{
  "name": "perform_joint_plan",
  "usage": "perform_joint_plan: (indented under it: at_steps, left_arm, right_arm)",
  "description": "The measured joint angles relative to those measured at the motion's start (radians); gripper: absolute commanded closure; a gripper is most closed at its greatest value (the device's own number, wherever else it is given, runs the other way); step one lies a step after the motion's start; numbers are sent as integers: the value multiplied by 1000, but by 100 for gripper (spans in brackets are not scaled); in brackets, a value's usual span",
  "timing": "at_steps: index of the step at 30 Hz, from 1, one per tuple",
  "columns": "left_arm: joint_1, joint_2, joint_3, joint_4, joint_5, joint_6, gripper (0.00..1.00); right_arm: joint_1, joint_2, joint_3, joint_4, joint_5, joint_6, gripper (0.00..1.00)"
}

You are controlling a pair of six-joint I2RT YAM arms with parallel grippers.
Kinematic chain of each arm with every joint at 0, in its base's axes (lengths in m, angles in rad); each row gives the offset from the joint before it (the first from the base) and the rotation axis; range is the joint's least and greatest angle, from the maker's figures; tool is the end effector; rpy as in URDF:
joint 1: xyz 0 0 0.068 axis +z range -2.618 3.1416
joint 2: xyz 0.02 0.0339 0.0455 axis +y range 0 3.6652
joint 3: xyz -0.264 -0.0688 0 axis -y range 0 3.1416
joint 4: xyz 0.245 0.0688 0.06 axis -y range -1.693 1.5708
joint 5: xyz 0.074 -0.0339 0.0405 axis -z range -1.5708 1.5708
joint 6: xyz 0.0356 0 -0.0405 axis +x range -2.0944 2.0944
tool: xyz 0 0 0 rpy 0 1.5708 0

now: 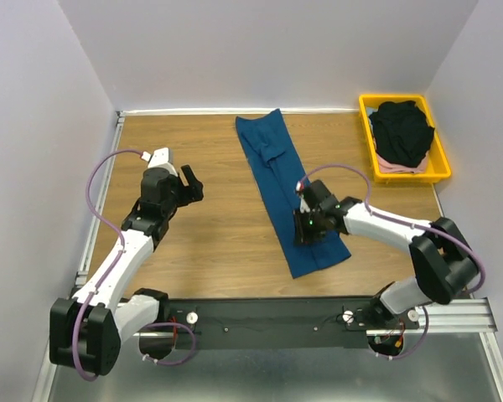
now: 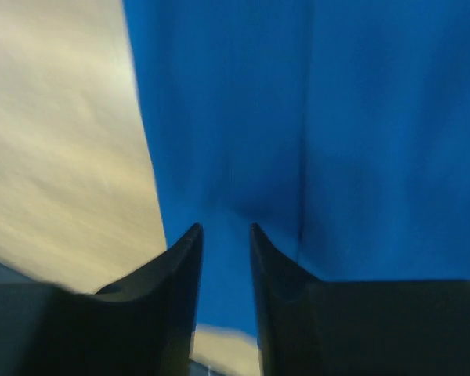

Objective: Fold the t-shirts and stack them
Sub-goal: Fold the tshirt

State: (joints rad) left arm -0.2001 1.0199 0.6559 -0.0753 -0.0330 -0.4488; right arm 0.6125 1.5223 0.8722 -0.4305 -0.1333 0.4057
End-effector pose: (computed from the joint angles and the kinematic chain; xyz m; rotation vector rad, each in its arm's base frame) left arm 0.2269 -0.0448 0.2607 -0.2729 2.0120 -0.3792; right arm 0.2346 0.1706 0.1802 -0.3278 2.7160 0.4929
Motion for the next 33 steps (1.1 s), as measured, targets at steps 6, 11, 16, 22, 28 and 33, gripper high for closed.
perform_joint_plan:
  at_steps: [6, 11, 16, 22, 28, 33]
  left_arm:
    - [-80, 36, 0, -2, 8, -67, 16]
    - [-157, 43, -2, -27, 4, -126, 16]
    - [-192, 35, -3, -93, -24, -174, 16]
    - [-208, -9, -4, -194, -72, -199, 16]
    - [-232, -25, -18, -258, -79, -227, 16]
    - [-300, 9, -34, -291, -70, -256, 16]
  right_arm:
    - [85, -93, -146, -52, 2, 45, 68]
    - [137, -15, -105, -33, -19, 74, 68]
    - [279, 220, 140, 2, -75, 96, 67]
    - [372, 402, 374, 31, -92, 92, 52]
    - [354, 345, 449, -51, 3, 69, 43]
    - [265, 120, 308, -101, 61, 98, 43]
